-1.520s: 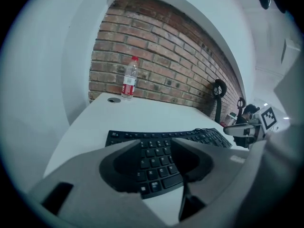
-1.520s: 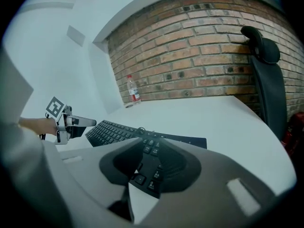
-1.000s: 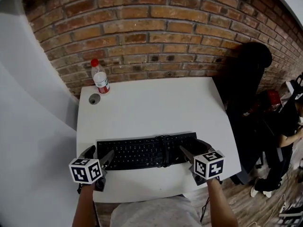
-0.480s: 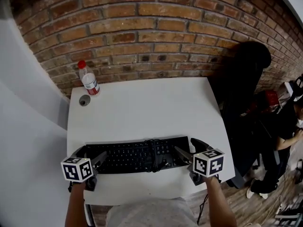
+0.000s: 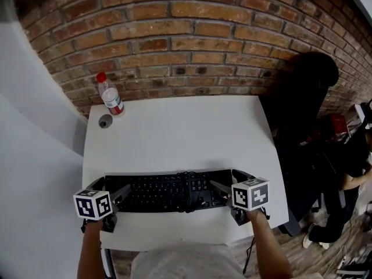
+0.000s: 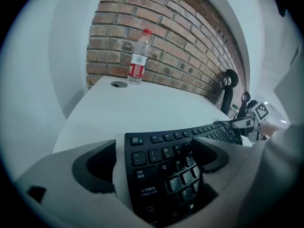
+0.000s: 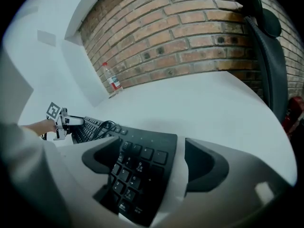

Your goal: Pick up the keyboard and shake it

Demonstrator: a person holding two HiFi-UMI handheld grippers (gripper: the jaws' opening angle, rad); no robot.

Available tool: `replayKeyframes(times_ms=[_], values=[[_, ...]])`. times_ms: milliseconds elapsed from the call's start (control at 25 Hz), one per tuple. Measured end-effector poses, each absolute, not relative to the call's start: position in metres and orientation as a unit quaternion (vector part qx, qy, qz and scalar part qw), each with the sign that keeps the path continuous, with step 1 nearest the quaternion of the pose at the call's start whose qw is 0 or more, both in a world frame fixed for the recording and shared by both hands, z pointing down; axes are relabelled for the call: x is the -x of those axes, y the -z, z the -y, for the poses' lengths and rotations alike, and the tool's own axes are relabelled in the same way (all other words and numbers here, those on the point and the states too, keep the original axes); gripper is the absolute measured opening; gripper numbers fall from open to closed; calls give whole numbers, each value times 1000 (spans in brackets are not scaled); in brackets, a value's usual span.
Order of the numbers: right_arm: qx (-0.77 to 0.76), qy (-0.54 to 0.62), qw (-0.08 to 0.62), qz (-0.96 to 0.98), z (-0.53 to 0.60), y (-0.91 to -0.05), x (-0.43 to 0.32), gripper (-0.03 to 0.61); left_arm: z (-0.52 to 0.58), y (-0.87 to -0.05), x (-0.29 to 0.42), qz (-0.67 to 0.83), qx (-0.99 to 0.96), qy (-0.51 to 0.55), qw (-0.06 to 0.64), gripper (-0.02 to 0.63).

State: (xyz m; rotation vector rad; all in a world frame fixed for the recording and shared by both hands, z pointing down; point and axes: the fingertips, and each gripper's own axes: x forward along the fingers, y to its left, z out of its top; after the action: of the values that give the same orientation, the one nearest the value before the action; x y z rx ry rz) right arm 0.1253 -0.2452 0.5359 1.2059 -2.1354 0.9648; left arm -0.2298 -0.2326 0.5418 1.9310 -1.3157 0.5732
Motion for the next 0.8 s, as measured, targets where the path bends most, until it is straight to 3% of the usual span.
replayKeyframes(times_ms=[240,280,800], values=[[-439,-359,271,778,245,-541,-122,439,233,-542,225,503,-752,-225,361,483],[-436,-362,272,778,245,-541,-119,407,234,-542,224,502,-752,-225,363,446],[-455,-345,263,778,253,-528,-122,385,238,-535,225,534,-739,-196,361,430]])
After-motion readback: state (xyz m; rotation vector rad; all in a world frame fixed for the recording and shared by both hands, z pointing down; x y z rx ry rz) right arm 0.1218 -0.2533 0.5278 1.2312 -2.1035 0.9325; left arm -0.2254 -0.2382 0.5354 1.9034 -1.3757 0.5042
